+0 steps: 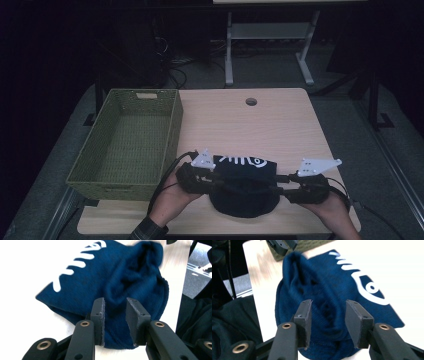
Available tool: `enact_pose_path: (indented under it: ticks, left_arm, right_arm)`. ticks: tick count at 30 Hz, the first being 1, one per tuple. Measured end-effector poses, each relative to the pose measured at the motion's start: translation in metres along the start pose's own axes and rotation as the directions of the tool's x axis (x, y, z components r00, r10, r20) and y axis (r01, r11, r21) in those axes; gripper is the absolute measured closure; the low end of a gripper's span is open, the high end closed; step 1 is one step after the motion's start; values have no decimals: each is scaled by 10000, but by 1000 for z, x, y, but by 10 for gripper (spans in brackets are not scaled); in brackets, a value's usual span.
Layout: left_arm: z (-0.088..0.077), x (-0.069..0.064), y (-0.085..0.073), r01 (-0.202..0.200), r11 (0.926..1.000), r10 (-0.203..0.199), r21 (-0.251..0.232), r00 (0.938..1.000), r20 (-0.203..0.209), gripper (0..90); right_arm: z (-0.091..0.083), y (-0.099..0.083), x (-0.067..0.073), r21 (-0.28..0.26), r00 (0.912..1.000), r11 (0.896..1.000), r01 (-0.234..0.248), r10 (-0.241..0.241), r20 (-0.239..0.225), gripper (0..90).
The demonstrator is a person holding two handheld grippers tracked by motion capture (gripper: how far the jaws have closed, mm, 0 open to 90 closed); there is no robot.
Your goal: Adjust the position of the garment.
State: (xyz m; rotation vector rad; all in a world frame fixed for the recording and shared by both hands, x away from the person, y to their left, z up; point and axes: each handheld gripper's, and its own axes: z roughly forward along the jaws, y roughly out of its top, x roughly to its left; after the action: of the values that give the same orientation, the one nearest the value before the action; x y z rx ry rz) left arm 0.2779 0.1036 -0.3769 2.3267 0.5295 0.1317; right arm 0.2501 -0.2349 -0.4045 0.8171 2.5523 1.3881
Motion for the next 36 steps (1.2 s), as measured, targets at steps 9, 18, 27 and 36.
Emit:
enact_pose_path:
  ticks: [9,18,27,36]
  left_arm:
    - [14,16,14,344,9993,-350,-137,9983,-473,859]
    - [48,38,14,888,9950,-867,453,9951,-480,897]
    - [72,44,7,920,9897,-901,1101,9957,-225,896]
    - [89,50,11,742,9911,-720,1103,9971,-243,898]
  right_arm:
    - [9,5,-19,283,9983,9994,-191,175,564,811]
    - [28,-2,-18,771,10000,9970,-93,90,41,895]
    - [46,-19,-3,1350,9976,9908,106,-13,-688,895]
    - [68,-26,16,1712,9919,9839,520,-310,-1228,897]
